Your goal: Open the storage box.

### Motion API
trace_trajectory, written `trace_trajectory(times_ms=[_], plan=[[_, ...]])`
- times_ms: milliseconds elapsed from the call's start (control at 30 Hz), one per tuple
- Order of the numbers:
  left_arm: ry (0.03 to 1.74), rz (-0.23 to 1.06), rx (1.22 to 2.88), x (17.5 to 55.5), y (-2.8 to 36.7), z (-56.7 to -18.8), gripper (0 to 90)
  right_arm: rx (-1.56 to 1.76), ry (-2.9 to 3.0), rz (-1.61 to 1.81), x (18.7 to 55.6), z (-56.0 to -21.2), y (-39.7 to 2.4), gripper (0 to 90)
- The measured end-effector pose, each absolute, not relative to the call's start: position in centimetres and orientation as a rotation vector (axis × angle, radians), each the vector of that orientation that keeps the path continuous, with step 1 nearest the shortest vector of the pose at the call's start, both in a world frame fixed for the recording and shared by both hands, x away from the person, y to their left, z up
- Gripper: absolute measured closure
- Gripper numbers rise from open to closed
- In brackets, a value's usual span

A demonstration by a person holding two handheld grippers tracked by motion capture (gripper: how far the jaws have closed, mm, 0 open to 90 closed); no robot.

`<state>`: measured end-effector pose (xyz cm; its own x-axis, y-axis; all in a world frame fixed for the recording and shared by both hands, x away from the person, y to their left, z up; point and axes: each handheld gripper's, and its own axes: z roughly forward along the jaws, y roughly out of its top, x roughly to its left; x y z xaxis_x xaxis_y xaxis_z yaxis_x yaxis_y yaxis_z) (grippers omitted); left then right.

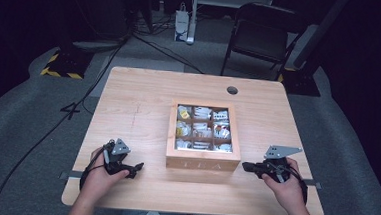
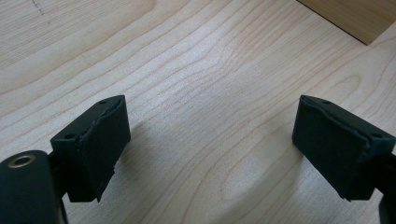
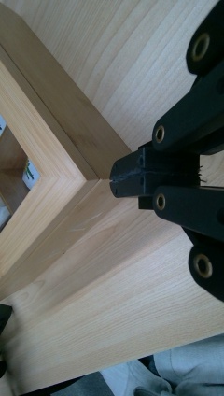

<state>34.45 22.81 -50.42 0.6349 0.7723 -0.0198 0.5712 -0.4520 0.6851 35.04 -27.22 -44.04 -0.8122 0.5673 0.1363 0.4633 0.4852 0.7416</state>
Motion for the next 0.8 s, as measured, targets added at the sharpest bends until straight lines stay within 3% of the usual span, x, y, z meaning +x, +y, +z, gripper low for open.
trace_trajectory(times_ms=[800], plan=[[1.041, 0.39, 2.189, 34.47, 22.82, -50.41, 11.7, 0.911, 2.579, 1.255, 35.38, -44.32, -26.61, 90.0]])
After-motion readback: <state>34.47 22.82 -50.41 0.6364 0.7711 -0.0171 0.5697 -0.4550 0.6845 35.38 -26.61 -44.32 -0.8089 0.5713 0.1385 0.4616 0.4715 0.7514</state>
